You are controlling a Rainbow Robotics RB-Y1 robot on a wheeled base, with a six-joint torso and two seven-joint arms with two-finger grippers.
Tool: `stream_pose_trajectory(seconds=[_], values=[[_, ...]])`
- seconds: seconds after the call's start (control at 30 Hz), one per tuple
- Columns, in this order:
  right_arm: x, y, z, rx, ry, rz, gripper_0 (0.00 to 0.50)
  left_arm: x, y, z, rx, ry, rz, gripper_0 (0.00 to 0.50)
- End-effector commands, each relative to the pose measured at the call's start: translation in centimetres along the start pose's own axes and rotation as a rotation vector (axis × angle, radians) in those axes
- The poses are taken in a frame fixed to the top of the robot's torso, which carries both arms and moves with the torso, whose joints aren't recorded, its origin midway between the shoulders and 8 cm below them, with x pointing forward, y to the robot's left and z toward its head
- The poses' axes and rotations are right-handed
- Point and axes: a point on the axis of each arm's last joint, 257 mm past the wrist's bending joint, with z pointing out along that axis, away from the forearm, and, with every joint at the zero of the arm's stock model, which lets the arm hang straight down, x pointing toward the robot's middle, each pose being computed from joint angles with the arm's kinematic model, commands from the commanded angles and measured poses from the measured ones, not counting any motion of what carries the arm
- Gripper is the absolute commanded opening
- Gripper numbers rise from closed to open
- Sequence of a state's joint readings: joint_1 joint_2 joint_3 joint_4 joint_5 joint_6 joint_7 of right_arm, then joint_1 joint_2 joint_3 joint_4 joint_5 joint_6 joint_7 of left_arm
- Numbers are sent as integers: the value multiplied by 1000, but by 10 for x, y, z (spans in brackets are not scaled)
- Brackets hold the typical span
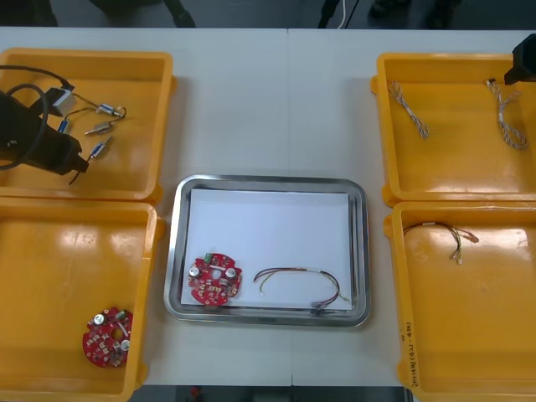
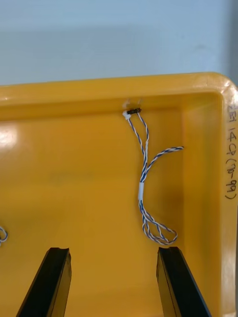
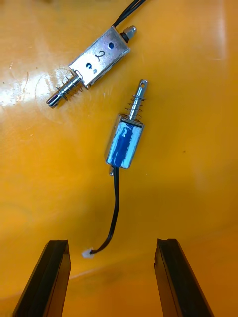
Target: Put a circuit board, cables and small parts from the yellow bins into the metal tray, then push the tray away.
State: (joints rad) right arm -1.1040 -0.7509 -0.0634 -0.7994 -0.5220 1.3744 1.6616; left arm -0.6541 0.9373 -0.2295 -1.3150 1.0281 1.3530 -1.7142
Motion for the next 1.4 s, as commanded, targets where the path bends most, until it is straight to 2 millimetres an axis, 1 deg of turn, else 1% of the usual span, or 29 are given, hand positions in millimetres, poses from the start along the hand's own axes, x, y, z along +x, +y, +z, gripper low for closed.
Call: stream_pose_trajectory(seconds=[0.03,0.07,0.23,0.3,0.37,0.4,0.57,0.6,0.7,0.8,1.03,1.23,1.4], values=[[-32,5,-5,35,-81,-54,500,-30,23,-53,-55,-50,48,500],[-33,4,1,35,-91,-48,500,-29,24,-56,-58,-38,47,500],[-31,-4,16,54,-109,-41,500,-27,32,-66,-93,-5,38,500],[-29,-7,19,59,-107,-40,500,-28,32,-67,-101,-6,35,500],[-25,-14,24,70,-103,-35,500,-34,29,-65,-101,-19,34,500],[-24,-14,25,70,-103,-34,500,-36,28,-65,-102,-24,35,500],[-16,-21,40,78,-108,-14,500,-54,13,-59,-87,-65,59,500],[-16,-21,41,76,-108,-11,500,-55,13,-59,-87,-68,61,500],[-9,-23,51,76,-110,6,500,-64,5,-55,-88,-87,112,500],[-5,-22,60,74,-113,15,500,-68,2,-50,-94,-95,132,500],[0,-17,67,67,-110,21,500,-71,-4,-42,-104,-93,196,500],[11,-20,73,65,-94,32,500,-75,-4,-31,-84,-91,249,500],[22,-23,80,66,-77,41,500,-79,-7,-18,-90,-101,277,500]])
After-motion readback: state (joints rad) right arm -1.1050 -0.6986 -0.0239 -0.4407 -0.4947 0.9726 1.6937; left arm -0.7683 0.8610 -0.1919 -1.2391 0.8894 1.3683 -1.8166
